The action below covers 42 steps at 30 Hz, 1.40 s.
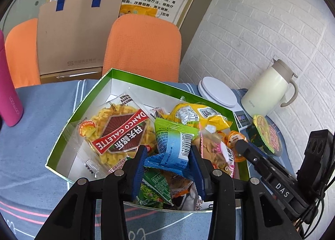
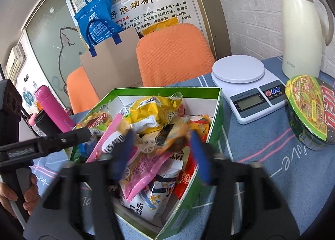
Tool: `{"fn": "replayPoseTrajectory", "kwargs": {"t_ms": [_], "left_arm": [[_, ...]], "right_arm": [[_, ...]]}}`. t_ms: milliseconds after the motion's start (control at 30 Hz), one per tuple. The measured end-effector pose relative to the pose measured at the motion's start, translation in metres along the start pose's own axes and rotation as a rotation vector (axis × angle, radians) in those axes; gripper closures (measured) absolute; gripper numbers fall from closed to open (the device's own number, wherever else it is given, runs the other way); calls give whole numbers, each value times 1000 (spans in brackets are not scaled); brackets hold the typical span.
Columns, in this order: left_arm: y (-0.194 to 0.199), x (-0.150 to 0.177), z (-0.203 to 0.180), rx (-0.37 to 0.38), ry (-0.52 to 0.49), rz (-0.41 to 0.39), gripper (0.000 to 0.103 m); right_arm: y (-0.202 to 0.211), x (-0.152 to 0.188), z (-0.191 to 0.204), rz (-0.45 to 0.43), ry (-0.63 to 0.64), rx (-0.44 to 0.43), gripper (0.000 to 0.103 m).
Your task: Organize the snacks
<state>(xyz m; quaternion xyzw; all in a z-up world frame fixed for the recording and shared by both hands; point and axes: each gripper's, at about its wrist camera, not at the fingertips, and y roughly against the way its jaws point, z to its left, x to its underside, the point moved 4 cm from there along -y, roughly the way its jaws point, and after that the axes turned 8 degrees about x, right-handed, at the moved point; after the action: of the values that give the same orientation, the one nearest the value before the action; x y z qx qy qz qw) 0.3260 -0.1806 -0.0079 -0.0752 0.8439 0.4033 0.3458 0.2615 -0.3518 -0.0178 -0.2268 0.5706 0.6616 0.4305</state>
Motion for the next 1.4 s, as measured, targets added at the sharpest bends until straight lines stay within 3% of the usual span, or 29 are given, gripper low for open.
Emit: {"fn": "replayPoseTrajectory", "kwargs": {"t_ms": [33, 100, 133, 167, 267, 800, 967, 1100, 1400], "left_arm": [[1, 0, 0, 14, 8, -6, 54], [6, 0, 2, 49, 40, -31, 32], [10, 0, 2, 49, 55, -49, 17], [14, -1, 3, 32, 67, -72, 9], [29, 0, 3, -18, 62, -138, 1], [87, 44, -15, -145, 7, -193, 0], [100, 75, -20, -257, -24, -165, 0], [108, 100, -26, -249, -12, -152, 0], [119, 143, -31, -312, -1, -112, 0]], "right_arm": [[3, 0, 2, -13, 13, -8, 17], [8, 2, 8, -23, 41, -15, 17], [11, 2, 11, -26, 56, -8, 16], [14, 3, 13, -29, 69, 0, 16], [22, 8, 19, -32, 75, 4, 9], [84, 41, 37, -6, 103, 2, 2], [104, 56, 41, 12, 115, 25, 2], [117, 69, 42, 17, 128, 24, 2], [129, 102, 31, 60, 110, 61, 2]]}}
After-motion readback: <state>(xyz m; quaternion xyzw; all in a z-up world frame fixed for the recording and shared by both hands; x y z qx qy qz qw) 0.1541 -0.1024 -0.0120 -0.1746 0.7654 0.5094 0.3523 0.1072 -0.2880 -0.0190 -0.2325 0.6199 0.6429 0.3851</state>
